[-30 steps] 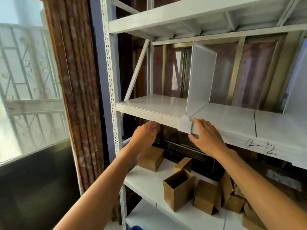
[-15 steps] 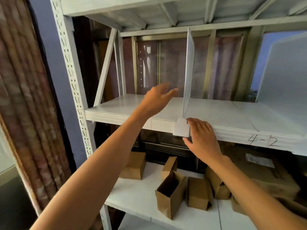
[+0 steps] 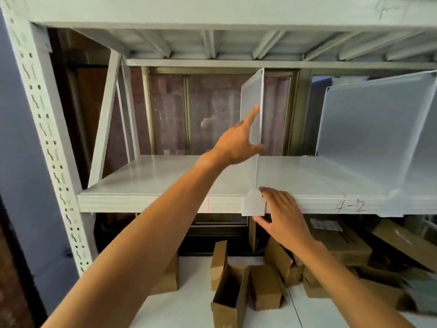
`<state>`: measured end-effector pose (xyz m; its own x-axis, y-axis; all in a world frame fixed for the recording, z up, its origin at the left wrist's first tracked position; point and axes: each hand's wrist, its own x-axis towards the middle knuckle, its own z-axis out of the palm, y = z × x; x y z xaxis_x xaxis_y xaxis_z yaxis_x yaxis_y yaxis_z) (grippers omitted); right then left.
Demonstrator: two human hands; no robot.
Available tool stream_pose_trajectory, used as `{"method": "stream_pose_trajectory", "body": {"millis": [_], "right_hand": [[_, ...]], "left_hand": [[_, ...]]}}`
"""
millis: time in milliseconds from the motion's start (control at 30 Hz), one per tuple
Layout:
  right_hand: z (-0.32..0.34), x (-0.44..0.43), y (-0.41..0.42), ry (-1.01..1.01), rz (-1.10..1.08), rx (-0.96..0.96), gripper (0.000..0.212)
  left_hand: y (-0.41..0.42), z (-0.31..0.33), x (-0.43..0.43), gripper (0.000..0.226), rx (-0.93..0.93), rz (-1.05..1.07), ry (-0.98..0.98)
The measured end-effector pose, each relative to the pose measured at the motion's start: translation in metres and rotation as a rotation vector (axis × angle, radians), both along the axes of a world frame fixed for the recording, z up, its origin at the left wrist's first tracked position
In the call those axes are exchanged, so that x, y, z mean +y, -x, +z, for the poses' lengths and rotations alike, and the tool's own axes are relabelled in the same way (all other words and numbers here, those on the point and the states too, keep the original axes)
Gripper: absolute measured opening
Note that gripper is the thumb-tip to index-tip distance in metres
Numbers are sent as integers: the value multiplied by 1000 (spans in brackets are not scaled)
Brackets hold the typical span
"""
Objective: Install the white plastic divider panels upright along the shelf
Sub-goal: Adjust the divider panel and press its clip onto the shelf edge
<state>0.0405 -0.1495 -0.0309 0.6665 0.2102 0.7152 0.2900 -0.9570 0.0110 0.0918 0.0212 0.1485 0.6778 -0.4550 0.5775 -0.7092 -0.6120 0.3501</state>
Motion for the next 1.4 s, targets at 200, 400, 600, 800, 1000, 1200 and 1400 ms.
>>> {"method": "stream_pose_trajectory", "body": {"millis": [200, 400, 600, 800, 1000, 1200, 1400], "right_hand": [[-1, -4, 1, -23, 37, 6, 75], [2, -19, -7, 36, 98, -26, 77], [3, -23, -13, 127, 129, -36, 76], [2, -25, -14, 193, 124, -61, 78], [7, -17, -16, 245, 53, -143, 78], [9, 6, -21, 328, -56, -114, 83], [14, 26, -17, 389, -91, -47, 82]], "left_hand": [[-3, 10, 0, 108, 10, -13, -40], [-2, 23, -4, 110, 28, 22, -74], [3, 14, 2, 109, -266, 165, -189], [-1, 10, 6, 107, -521, 163, -249], [-13, 11, 14, 102, -583, 123, -204], [-24, 6, 41, 99, -615, 108, -173], [-28, 3, 56, 99, -576, 115, -173]]}}
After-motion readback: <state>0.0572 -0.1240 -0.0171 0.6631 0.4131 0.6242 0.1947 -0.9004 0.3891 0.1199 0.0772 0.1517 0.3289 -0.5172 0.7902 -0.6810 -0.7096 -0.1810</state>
